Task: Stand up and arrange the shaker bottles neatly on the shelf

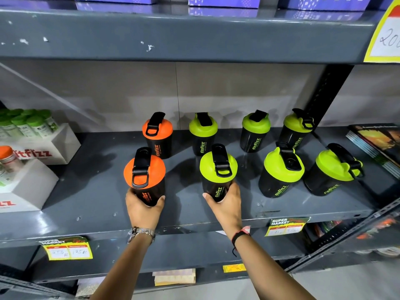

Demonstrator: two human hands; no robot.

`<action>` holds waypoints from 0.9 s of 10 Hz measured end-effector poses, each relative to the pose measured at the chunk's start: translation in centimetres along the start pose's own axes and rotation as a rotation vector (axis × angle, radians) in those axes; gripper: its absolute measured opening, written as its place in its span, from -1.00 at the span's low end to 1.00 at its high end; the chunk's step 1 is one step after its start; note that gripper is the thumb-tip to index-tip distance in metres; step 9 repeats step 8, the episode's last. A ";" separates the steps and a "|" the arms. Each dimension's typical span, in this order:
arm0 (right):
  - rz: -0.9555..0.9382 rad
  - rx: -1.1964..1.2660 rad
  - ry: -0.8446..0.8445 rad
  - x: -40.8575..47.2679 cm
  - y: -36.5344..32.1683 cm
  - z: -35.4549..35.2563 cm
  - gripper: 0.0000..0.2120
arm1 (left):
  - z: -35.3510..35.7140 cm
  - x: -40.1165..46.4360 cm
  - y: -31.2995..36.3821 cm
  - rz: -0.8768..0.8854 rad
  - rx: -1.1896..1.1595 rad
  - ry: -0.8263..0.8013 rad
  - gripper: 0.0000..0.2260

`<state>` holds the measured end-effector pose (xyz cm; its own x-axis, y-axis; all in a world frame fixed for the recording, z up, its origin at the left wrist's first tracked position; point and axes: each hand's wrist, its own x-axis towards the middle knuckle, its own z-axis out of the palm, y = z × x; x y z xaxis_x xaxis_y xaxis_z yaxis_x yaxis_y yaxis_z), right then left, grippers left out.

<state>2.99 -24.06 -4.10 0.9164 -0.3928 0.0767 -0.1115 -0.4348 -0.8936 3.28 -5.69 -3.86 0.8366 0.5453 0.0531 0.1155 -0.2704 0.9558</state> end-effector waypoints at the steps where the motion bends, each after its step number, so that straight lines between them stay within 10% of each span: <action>1: 0.003 -0.003 0.006 0.0 0.0 0.0 -0.39 | 0.0 0.0 0.0 0.002 0.006 -0.002 -0.41; 9: 0.013 0.035 -0.040 -0.1 0.2 -0.3 -0.17 | -1.0 -1.2 -0.2 0.004 0.014 -0.063 -0.24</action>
